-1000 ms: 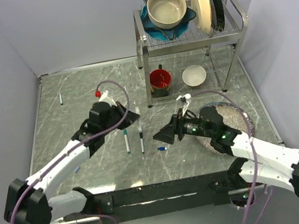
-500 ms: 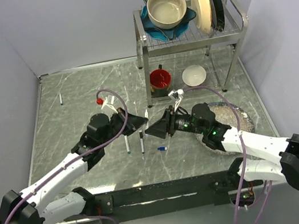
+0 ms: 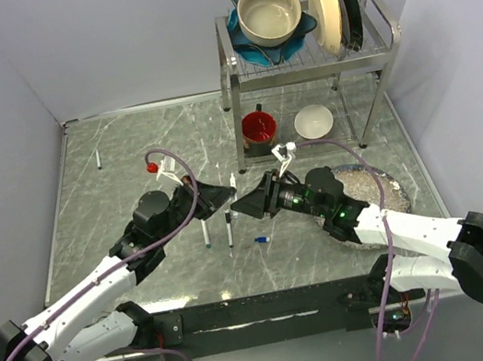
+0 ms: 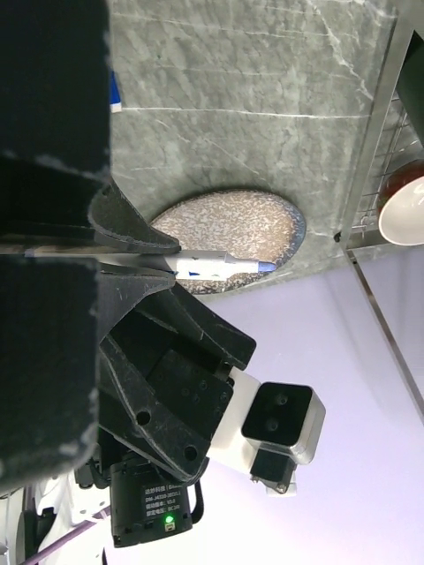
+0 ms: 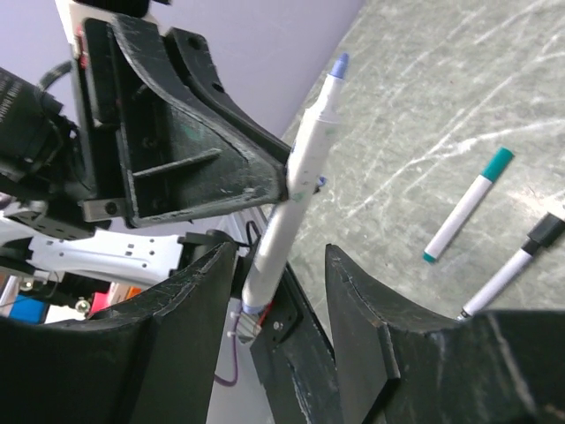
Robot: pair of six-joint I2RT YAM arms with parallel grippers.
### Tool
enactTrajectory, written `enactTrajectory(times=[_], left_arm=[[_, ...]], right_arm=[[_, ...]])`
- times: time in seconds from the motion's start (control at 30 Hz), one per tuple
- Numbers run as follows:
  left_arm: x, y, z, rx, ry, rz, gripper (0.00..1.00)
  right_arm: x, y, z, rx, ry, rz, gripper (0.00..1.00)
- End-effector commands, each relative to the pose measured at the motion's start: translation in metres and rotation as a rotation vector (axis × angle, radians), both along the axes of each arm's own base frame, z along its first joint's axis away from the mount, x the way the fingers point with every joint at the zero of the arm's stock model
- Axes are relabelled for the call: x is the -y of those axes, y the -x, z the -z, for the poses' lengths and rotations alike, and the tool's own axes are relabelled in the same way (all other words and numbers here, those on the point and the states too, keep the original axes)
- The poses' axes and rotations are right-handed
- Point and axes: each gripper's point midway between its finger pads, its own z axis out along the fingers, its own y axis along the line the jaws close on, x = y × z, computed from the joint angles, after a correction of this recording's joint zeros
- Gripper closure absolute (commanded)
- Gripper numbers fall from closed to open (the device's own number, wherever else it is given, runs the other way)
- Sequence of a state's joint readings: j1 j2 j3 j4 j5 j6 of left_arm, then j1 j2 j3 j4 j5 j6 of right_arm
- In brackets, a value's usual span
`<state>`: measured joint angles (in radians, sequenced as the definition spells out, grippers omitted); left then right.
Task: Insert the pens into the pen caps
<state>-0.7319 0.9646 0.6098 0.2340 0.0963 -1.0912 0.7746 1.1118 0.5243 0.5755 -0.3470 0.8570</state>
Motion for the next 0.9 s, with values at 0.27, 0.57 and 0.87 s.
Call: enactTrajectory(times=[0.27,0.57,0.87], left_arm=[[-0.006,-0.002,-0.022,0.063,0.055,-0.054,0.99],[-0.011,-0.002,-0.026,0.057,0.056,-0.076,0.47],[-0.067,-0.024,0.004,-0.191,-0.021,-0.439,0.16]], right_arm=[[-0.019,0.002,-0.034,0.039,-0.092,-0.04,0.62],[-0.013,0.0,-0.034,0.064,-0.077,-0.005,1.0],[0.009,0.005,-0.026,0.128,0.0,0.054,1.0]])
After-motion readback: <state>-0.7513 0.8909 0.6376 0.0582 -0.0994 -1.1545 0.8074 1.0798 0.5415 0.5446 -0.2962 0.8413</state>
